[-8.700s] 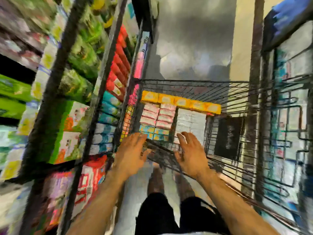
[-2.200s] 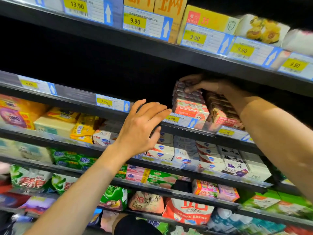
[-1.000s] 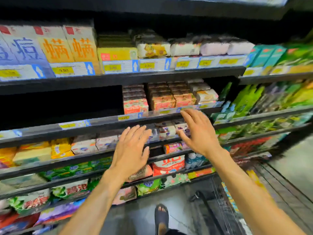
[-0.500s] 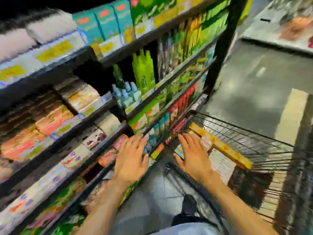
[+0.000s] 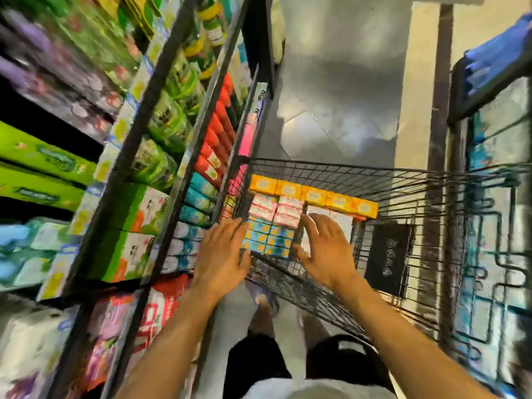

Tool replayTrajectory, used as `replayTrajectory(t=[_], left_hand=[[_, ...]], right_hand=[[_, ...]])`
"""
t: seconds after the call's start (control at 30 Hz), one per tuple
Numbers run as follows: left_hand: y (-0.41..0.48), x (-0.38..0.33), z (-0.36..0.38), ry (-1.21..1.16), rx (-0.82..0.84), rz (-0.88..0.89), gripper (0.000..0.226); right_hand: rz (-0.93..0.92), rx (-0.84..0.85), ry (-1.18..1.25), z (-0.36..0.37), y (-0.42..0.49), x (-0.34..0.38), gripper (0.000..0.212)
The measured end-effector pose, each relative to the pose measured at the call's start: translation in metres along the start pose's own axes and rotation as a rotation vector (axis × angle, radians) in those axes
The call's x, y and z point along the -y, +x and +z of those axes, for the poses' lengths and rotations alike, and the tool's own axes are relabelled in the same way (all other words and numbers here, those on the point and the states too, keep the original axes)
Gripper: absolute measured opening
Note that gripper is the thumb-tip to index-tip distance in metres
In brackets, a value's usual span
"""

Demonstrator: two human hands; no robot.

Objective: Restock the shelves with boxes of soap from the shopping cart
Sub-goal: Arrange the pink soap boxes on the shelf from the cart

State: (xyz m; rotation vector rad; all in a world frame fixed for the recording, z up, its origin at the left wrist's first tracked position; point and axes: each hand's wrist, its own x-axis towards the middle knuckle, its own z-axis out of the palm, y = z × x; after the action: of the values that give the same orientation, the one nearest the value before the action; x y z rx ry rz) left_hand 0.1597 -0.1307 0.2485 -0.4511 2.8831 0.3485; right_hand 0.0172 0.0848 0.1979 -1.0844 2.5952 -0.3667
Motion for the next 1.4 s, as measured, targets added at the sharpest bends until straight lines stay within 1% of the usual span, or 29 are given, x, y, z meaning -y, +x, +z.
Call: replayTrajectory(t=[0.1, 0.17, 0.3, 0.37, 0.5, 0.57, 0.67, 0.77, 0.93, 1.03, 1.1, 1.2, 1.23, 1.33, 1.4], left_hand=[[0.047, 0.018, 0.030, -0.025, 0.032, 0.078, 0.062], [0.075, 0.030, 0.054, -0.012, 0.083, 0.117, 0.061], [0.124, 0.054, 0.112, -0.006, 0.207, 0.142, 0.063], [0.144, 0.065, 0.142, -0.013, 0.236, 0.160, 0.065], [0.177, 0.078, 0.190, 0.003, 0.220, 0.234, 0.060], [0.187, 0.081, 0.208, 0.025, 0.196, 0.248, 0.052], [0.198, 0.085, 0.229, 0.083, 0.222, 0.250, 0.049], [0.202, 0.089, 0.241, 0.103, 0.177, 0.245, 0.049], [0.205, 0.100, 0.254, 0.054, 0.123, 0.276, 0.051], [0.203, 0.103, 0.258, 0.013, 0.130, 0.260, 0.054], [0.200, 0.103, 0.254, -0.018, 0.146, 0.239, 0.054], [0.189, 0.102, 0.238, -0.092, 0.133, 0.217, 0.051], [0.183, 0.100, 0.231, -0.115, 0.116, 0.207, 0.050], [0.158, 0.092, 0.203, -0.195, 0.087, 0.167, 0.047], [0.139, 0.085, 0.185, -0.314, 0.093, 0.097, 0.048]], right_hand=[[0.077, 0.032, 0.007, 0.033, 0.020, -0.014, 0.070], [0.120, 0.044, 0.034, 0.058, 0.033, -0.021, 0.068], [0.206, 0.104, 0.078, 0.110, 0.061, -0.033, 0.070], [0.233, 0.131, 0.092, 0.136, 0.075, -0.041, 0.072], [0.269, 0.125, 0.135, 0.185, 0.097, -0.057, 0.070], [0.244, 0.121, 0.143, 0.206, 0.106, -0.061, 0.068], [0.193, 0.118, 0.132, 0.229, 0.114, -0.065, 0.062], [0.215, 0.071, 0.099, 0.243, 0.119, -0.068, 0.049], [0.212, 0.030, 0.050, 0.255, 0.124, -0.072, 0.048], [0.196, 0.019, 0.023, 0.256, 0.123, -0.074, 0.049], [0.191, 0.024, 0.049, 0.253, 0.120, -0.075, 0.052], [0.181, 0.023, 0.186, 0.242, 0.110, -0.078, 0.057], [0.188, 0.007, 0.279, 0.235, 0.105, -0.078, 0.055], [0.271, -0.028, 0.677, 0.202, 0.086, -0.075, 0.043], [0.360, -0.060, 0.838, 0.174, 0.072, -0.069, 0.037]])
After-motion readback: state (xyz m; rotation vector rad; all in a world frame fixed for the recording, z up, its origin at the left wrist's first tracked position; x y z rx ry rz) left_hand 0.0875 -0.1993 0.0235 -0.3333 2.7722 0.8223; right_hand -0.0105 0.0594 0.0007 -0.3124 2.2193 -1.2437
